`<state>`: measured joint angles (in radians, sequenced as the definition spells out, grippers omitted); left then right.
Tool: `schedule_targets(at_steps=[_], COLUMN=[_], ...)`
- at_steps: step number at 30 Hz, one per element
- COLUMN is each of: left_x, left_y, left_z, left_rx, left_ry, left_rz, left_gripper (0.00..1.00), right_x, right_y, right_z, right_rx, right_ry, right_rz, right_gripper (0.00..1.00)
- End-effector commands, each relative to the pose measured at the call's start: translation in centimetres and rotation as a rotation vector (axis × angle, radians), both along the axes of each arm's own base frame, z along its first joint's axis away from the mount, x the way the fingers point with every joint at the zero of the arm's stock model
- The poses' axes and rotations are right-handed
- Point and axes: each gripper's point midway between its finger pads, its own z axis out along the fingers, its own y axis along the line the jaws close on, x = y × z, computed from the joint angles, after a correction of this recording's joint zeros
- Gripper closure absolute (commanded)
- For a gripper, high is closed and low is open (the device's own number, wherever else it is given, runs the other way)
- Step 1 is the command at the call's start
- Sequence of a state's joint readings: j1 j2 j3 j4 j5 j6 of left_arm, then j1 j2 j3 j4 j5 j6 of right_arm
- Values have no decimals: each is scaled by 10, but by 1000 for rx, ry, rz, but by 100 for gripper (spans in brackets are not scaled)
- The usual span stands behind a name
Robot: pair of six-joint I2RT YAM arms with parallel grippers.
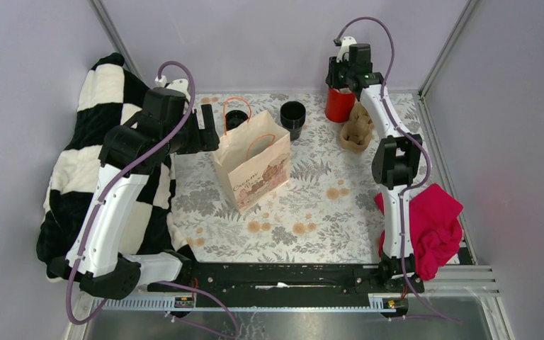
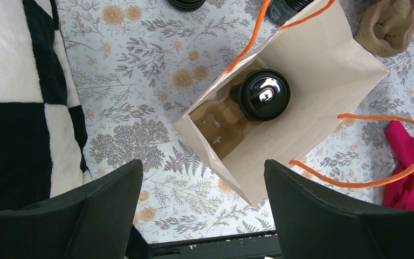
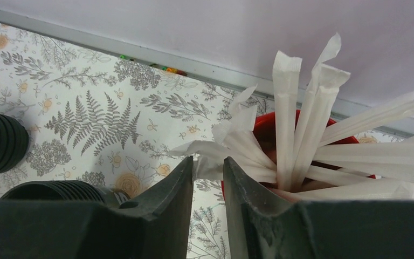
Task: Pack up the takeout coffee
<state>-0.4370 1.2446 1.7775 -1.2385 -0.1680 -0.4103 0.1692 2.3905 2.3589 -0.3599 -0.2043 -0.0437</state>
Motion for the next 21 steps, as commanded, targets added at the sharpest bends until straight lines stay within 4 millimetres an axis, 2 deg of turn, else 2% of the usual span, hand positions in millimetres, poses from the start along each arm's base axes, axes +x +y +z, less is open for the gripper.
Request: schedule_targets(at_steps=[1, 8, 12, 21], left_x=[4, 6, 5, 7], left_y=[-1, -2, -2, -4], left_z=[5, 5, 5, 6], left_rx=[-7, -6, -6, -15], left_ry=[-28, -26, -27, -38], left_rz=[-5, -10, -9, -13], left_gripper=[13, 13, 13, 13], right_x=[1, 8, 6, -11], right_y=[3, 0, -4, -20], right_z=[3, 22, 42, 102], right_rx=[-6, -2, -3, -25], right_ry=[-9, -62, -93, -176], right_rz=[9, -18, -33, -95], right_gripper=[68, 88, 99, 100])
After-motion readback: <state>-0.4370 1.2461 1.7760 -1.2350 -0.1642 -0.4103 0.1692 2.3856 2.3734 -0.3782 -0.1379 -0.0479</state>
